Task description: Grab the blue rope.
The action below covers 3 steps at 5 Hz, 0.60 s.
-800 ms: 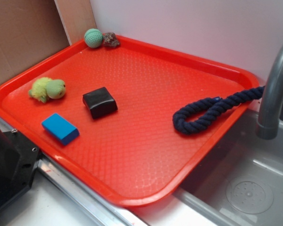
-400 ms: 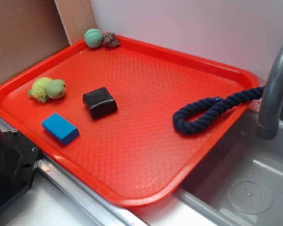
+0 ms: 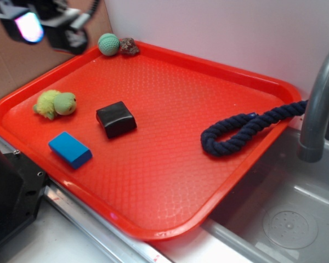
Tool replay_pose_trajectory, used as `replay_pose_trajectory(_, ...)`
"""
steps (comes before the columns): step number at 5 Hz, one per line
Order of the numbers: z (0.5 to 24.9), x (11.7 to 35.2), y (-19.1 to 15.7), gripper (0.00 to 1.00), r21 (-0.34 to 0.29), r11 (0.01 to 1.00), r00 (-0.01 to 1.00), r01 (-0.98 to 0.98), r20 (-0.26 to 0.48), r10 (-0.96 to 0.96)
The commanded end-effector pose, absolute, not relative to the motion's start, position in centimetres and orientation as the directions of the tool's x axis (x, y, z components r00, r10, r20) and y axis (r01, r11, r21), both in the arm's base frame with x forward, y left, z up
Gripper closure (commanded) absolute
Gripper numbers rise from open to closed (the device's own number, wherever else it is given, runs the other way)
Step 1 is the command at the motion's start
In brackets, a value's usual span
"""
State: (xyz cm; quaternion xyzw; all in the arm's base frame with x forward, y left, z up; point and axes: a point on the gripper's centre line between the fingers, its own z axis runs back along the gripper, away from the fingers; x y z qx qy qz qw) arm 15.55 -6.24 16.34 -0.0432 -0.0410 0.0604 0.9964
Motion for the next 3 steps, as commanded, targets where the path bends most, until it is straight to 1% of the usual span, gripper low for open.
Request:
replay_pose_trajectory(1, 11.0, 22.9, -11.7, 0.0, -0.128, 0.981, 0.976, -0.146, 0.141, 0.163)
replay_pose_trajectory(2, 8.5, 25.3, -12.2, 0.0, -0.11, 0.983, 0.976, -0.145, 0.148, 0.161)
replay_pose_trajectory(3, 5.5, 26.8, -12.8, 0.0, -0.094, 0.99, 0.988, -0.104, 0.105, 0.114)
